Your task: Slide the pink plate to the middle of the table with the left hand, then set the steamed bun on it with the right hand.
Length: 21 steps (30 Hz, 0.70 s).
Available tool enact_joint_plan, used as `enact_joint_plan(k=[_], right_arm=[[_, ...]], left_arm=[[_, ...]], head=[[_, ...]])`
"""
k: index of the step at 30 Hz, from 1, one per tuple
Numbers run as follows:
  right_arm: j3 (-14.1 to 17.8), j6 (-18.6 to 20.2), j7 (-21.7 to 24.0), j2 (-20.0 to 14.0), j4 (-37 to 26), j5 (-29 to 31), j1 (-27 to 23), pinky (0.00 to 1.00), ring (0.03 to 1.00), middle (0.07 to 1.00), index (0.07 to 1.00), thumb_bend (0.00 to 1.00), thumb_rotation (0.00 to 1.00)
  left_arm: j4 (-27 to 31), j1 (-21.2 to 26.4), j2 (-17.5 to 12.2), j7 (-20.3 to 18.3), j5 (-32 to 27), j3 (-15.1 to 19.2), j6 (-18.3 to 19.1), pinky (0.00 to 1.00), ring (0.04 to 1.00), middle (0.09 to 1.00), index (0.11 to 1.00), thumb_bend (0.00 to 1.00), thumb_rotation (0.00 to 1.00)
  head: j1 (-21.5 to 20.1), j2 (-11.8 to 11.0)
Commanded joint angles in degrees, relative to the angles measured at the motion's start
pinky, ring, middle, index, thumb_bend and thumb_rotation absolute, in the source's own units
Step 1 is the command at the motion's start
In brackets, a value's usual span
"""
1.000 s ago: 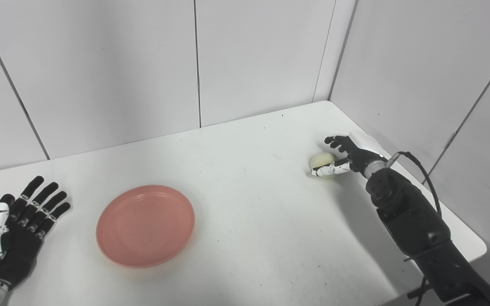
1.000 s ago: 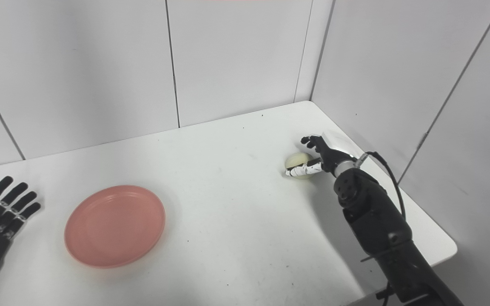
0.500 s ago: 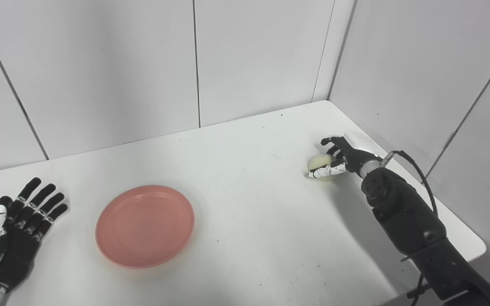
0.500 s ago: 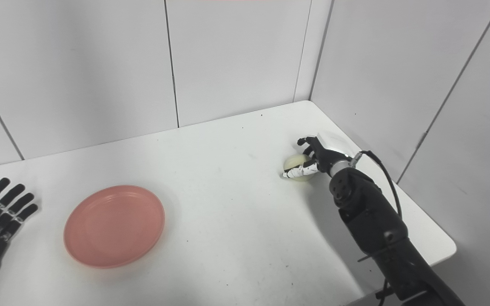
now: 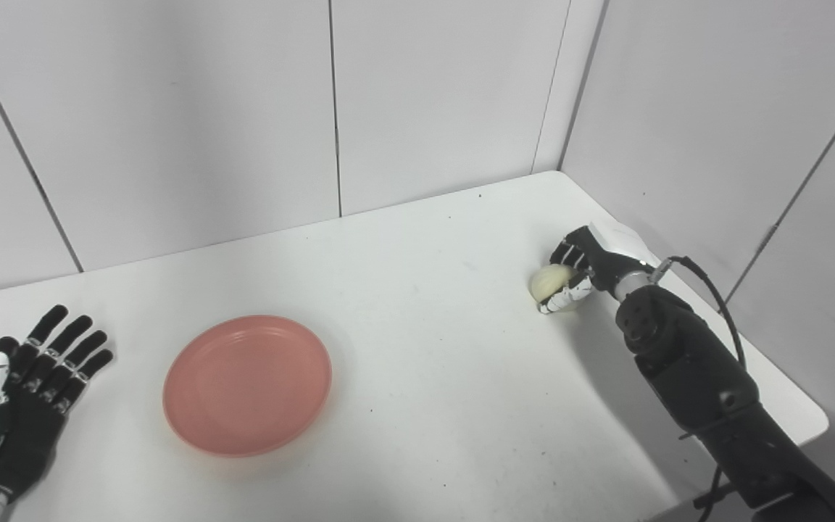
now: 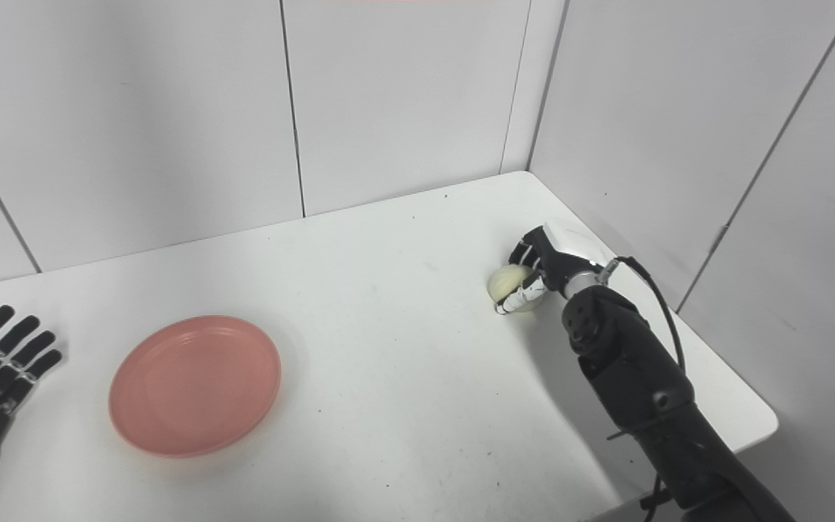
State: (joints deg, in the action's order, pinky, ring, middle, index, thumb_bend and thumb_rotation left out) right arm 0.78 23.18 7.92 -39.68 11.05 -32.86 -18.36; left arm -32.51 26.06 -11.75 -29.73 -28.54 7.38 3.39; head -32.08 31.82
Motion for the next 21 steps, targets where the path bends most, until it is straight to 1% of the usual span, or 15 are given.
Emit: enact_joint_plan(k=[1,3,6,9,12,14,15,16,17,18,19,21], right_arm=[[0.30,-0.83,-1.53,-2.19,-0.38,-0.56,-1.64,0.45,0.508,0.503,0.480,0.53,0.00],[0.21,-0.08,-1.37,-2.15,-0.65,-0.84,-1.72,0.45,0.507,0.502,0.481,0.53,0.00],[0.36,-0.92,-1.71,-2.16,-0.77,-0.54,-1.61,0.43,0.499,0.501,0.482,0.53,0.00],[0.61,-0.83,-1.86,-2.11,-0.91,-0.37,-1.51,0.43,0.498,0.496,0.484,0.53,0.00],[1.09,-1.18,-1.93,-2.14,-1.58,0.15,-1.20,0.41,0.489,0.494,0.485,0.53,0.00],[1.66,-2.28,-2.50,-2.22,-2.45,0.64,-0.70,0.42,0.492,0.500,0.481,0.53,0.00],[1.96,-3.23,-2.92,-2.21,-2.89,0.98,-0.49,0.40,0.476,0.489,0.487,0.53,0.00],[2.18,-4.09,-3.11,-2.30,-3.33,1.34,-0.34,0.40,0.470,0.485,0.489,0.53,0.00],[2.29,-4.63,-3.21,-2.37,-3.59,1.60,-0.27,0.39,0.465,0.477,0.496,0.53,0.00],[2.04,-4.36,-3.21,-2.30,-4.94,1.10,-0.56,0.39,0.463,0.474,0.498,0.53,0.00],[1.83,-4.04,-3.20,-2.26,-5.91,0.67,-0.78,0.39,0.455,0.464,0.508,0.53,0.00],[1.53,-3.83,-2.42,-2.03,-8.80,0.79,-1.70,0.39,0.457,0.461,0.511,0.53,0.00]], left_arm=[[-2.83,-5.06,-0.58,2.56,2.34,-0.89,6.56,0.86,0.849,0.868,0.877,0.47,0.89],[-2.43,-5.15,-0.49,2.62,2.07,-0.83,7.03,0.86,0.851,0.871,0.879,0.47,0.89],[-2.23,-5.19,-0.38,2.69,1.97,-0.79,7.21,0.86,0.854,0.873,0.881,0.47,0.89],[-2.39,-5.20,-0.32,2.54,2.15,-0.92,6.84,0.88,0.867,0.887,0.896,0.46,0.91],[-1.88,-5.42,-0.02,2.81,2.17,-0.99,7.00,0.87,0.861,0.879,0.887,0.47,0.90],[-1.42,-5.68,0.31,2.60,1.84,-1.04,7.19,0.87,0.861,0.880,0.889,0.47,0.89],[-1.21,-5.78,0.48,2.57,1.71,-1.06,7.29,0.88,0.869,0.887,0.896,0.47,0.89],[-1.07,-5.85,0.71,2.64,1.83,-1.18,7.13,0.88,0.866,0.884,0.893,0.47,0.89],[-0.99,-5.90,0.86,2.71,1.95,-1.27,7.01,0.88,0.869,0.887,0.895,0.47,0.88],[-0.21,-6.12,1.11,3.04,2.25,-1.52,7.07,0.88,0.870,0.888,0.895,0.47,0.89],[0.35,-6.28,1.28,3.28,2.45,-1.70,7.15,0.87,0.866,0.884,0.891,0.48,0.87],[1.65,-6.68,1.90,3.89,2.87,-2.40,6.93,0.87,0.869,0.885,0.893,0.49,0.86]], head=[[0.13,0.00],[0.13,0.00],[0.24,0.00],[0.67,-0.09],[1.65,-0.18],[3.20,-0.33],[3.20,-0.33],[4.55,-0.42],[4.55,-0.42],[5.82,-0.57],[5.82,-0.57],[7.81,-0.83]])
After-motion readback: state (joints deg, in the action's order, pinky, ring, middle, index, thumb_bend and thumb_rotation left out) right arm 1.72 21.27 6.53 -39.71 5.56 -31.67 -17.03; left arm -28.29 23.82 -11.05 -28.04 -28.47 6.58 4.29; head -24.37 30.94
